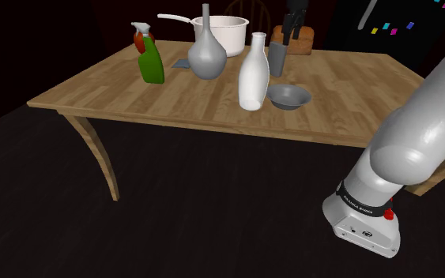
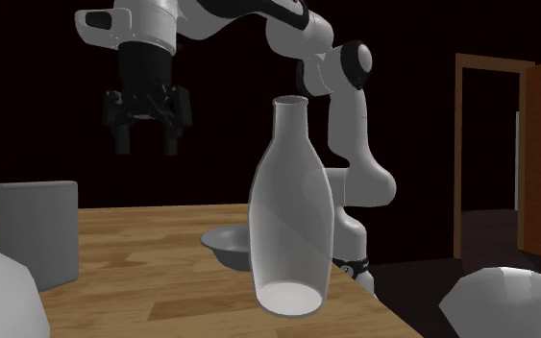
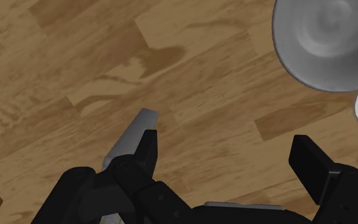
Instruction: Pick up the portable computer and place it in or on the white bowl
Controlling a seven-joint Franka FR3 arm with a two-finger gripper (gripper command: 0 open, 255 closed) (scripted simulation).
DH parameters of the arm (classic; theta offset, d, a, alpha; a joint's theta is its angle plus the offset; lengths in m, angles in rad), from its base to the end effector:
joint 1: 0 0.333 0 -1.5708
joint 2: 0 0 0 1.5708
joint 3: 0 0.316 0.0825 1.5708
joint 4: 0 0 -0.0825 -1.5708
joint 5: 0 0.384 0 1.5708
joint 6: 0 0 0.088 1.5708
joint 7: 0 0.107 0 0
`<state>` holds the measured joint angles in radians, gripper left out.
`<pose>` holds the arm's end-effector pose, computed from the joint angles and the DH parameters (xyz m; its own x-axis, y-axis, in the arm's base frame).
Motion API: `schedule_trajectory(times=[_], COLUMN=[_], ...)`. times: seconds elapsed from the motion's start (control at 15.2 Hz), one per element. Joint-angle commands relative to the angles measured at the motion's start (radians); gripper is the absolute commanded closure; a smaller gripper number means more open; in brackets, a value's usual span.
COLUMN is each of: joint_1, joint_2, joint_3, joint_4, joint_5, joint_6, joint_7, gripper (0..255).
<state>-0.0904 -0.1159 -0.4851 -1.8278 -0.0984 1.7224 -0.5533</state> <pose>0.4332 -0.3054 0.5706 0.9997 -0.0048 -0.0250 -0.0039 -0.9994 0.0354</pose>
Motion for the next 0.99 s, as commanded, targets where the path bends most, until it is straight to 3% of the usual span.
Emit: schedule_trajectory(times=[0.0, 0.4, 0.92], joint_1=[-0.013, -0.112, -0.109], joint_2=[0.084, 0.366, 0.364], joint_3=[-0.030, -0.083, -0.077], joint_4=[0.077, 0.370, 0.266], joint_5=[0.042, 0.205, 0.205], joint_6=[-0.001, -0.054, 0.049], joint_7=[-0.055, -0.216, -0.218], gripper=[0, 0, 0])
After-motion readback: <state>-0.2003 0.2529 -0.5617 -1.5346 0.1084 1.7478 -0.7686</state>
